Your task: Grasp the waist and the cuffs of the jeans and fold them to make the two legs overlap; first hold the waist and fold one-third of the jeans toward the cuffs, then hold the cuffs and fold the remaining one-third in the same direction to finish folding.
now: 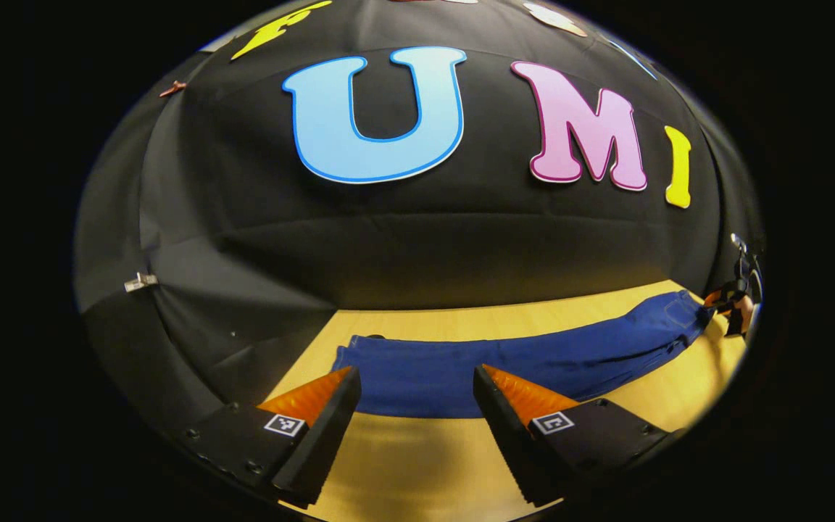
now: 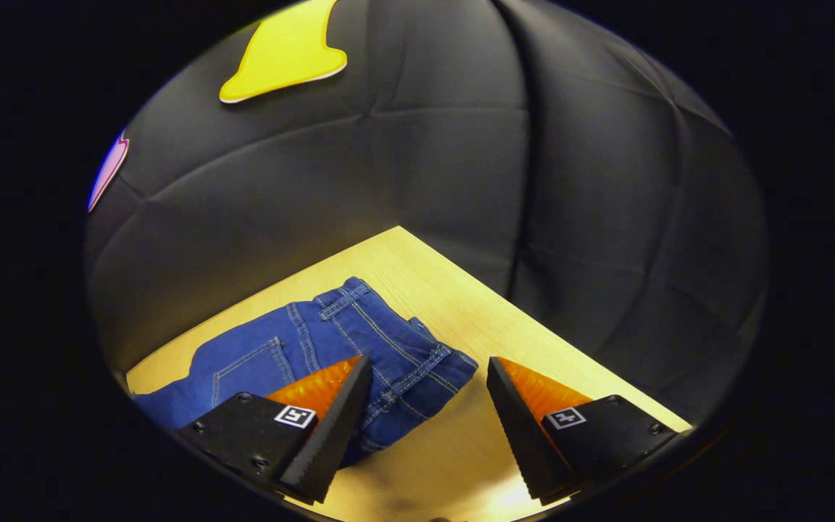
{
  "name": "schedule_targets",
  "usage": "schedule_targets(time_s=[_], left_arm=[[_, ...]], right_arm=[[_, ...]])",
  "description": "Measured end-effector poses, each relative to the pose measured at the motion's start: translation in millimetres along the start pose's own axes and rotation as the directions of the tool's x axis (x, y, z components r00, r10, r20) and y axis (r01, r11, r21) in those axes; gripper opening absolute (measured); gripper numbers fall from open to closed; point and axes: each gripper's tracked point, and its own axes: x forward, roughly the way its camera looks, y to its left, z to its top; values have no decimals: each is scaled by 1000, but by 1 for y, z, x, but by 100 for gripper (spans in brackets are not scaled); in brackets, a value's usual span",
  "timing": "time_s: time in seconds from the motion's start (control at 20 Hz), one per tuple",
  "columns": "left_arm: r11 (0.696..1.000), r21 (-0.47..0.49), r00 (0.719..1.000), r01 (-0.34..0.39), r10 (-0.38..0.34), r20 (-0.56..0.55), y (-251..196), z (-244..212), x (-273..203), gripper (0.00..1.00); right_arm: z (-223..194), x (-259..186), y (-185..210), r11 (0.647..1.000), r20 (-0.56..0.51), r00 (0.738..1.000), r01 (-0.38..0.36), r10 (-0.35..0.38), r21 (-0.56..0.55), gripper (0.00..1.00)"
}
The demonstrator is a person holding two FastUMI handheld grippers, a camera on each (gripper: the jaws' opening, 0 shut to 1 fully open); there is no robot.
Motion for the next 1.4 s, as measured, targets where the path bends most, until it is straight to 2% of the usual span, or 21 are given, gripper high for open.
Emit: schedule_targets(time_s=[0.25, 0.3, 0.4, 0.5, 0.55, 0.65, 0.7, 0.75, 0.8, 0.9, 1.1, 1.25, 1.4], left_arm=[[1000, -13, 999, -4, 3, -49, -2, -3, -2, 98], [1000, -24, 998, 2, -3, -55, -3, -3, -2, 98], [999, -39, 998, 9, -11, -64, -3, -5, -1, 98], [999, -42, 997, 8, -11, -78, -3, -6, 0, 98], [999, -42, 997, 7, -11, -82, -3, -5, -1, 98], [999, -41, 996, 19, -23, -89, -5, -8, 2, 98], [999, -34, 994, 37, -41, -102, -7, -11, 2, 98], [999, -21, 992, 43, -45, -115, -5, -11, 1, 98], [999, -8, 991, 43, -44, -124, -4, -11, 0, 99], [999, 0, 990, 49, -49, -130, -6, -16, 2, 99], [997, -15, 986, 74, -76, -147, -10, -29, 5, 99], [998, -17, 989, 57, -59, -138, -3, -30, -2, 99], [999, -30, 990, 29, -33, -139, 10, -33, -8, 98]], right_arm=[[-6, 18, 6, 1000, 14, 1000, -18, 18, -2, 99], [-11, 18, 6, 1000, 12, 999, -30, 30, -8, 86], [-14, 21, 10, 999, 13, 999, -46, 46, -3, 82], [-13, 23, 17, 998, 22, 998, -60, 60, 2, 73], [-16, 24, 22, 997, 11, 997, -74, 73, 20, 51], [-14, 26, 25, 996, 4, 997, -76, 76, 40, 21], [-12, 21, 25, 996, 8, 997, -77, 77, 46, 29], [-13, 23, 26, 996, 15, 996, -84, 83, 35, 7], [-12, 23, 26, 996, 23, 996, -92, 91, 21, 16], [-9, 21, 28, 994, 44, 993, -106, 106, -6, 8], [11, 7, 33, 991, 123, 985, -117, 124, -59, 8], [40, -19, 50, 984, 197, 965, -161, 172, -72, 7], [65, -58, 70, 963, 254, 932, -230, 260, -142, 7]])
